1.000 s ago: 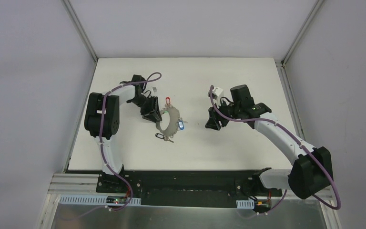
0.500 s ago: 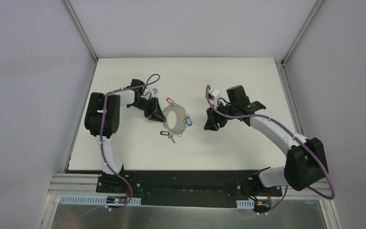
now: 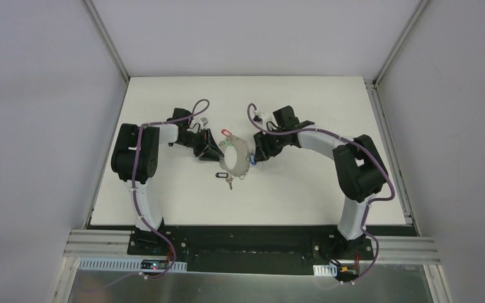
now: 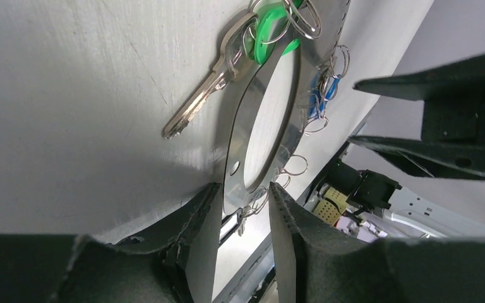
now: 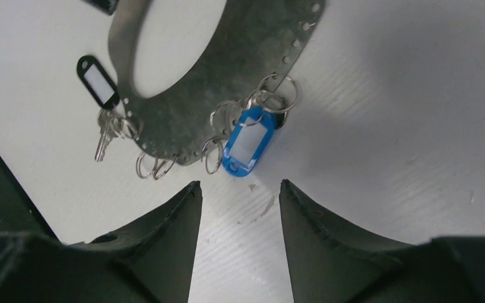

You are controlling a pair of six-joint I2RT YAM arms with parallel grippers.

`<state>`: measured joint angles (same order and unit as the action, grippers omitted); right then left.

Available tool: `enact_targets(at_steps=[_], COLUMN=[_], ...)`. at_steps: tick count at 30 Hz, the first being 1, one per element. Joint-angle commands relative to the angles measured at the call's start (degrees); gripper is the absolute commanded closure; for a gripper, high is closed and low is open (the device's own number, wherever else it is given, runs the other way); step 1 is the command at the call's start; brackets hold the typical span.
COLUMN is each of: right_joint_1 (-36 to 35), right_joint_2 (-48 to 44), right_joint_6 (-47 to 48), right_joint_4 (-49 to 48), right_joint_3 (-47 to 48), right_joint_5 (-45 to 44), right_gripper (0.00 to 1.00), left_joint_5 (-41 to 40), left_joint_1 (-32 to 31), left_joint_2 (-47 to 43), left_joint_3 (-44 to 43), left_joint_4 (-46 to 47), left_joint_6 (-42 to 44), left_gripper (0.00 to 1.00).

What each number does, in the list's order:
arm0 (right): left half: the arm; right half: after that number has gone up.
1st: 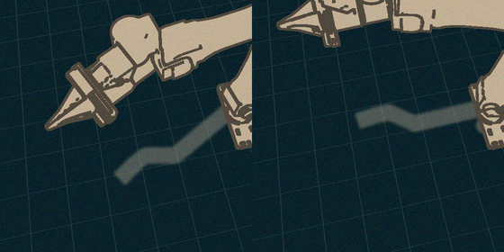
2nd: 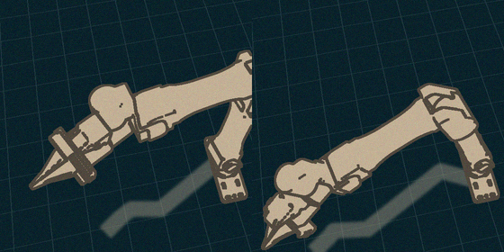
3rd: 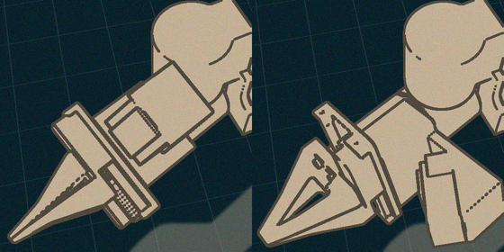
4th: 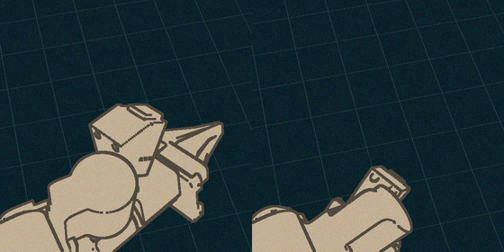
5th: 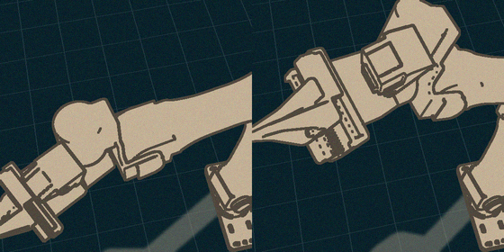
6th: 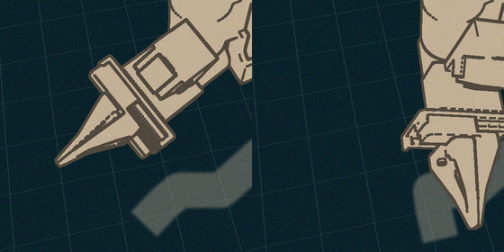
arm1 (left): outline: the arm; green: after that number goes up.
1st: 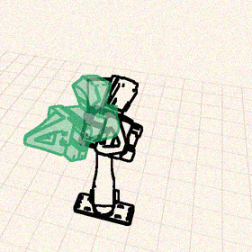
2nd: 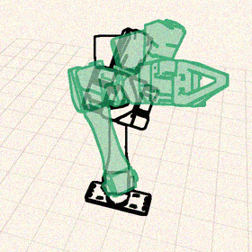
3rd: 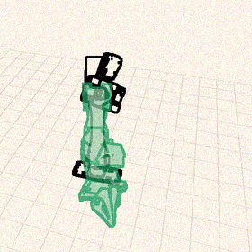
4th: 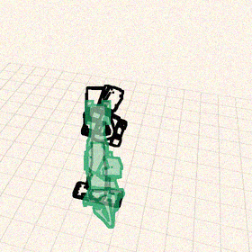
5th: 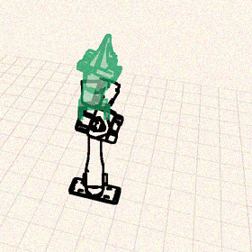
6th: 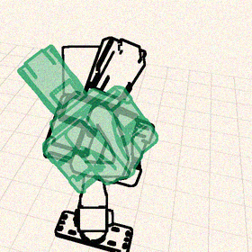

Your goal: Put the keys on the keyring

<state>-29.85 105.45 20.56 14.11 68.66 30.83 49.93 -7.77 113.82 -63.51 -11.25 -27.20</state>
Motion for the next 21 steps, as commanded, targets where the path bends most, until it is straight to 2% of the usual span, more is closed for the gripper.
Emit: enact_targets(at_steps=[1,7,12,17,21], right_joint_1=[-0.25,-0.22,-0.25,-0.27,-0.24], right_joint_2=[5.16,10.11,12.58,13.54,13.94], right_joint_6=[-10.94,-15.85,-18.51,-20.22,-20.38], right_joint_4=[-4.0,-4.85,-5.77,-7.13,-7.73], right_joint_3=[5.26,7.12,7.06,6.36,5.93], right_joint_5=[-1.36,2.01,4.8,7.28,8.33], right_gripper=[0.49,0.5,0.5,0.51,0.51], left_joint_5=[-5.91,-6.39,-3.36,-0.04,1.14], left_joint_1=[0.3,0.29,0.3,0.3,0.3], left_joint_2=[-0.96,-1.19,-0.68,-0.54,-1.06], left_joint_3=[2.81,6.27,8.19,10.64,11.98], left_joint_4=[3.06,9.97,17.59,27.7,32.42], left_joint_6=[-1.88,-6.24,-10.34,-15.48,-17.64], left_gripper=[0.63,0.59,0.57,0.57,0.59])
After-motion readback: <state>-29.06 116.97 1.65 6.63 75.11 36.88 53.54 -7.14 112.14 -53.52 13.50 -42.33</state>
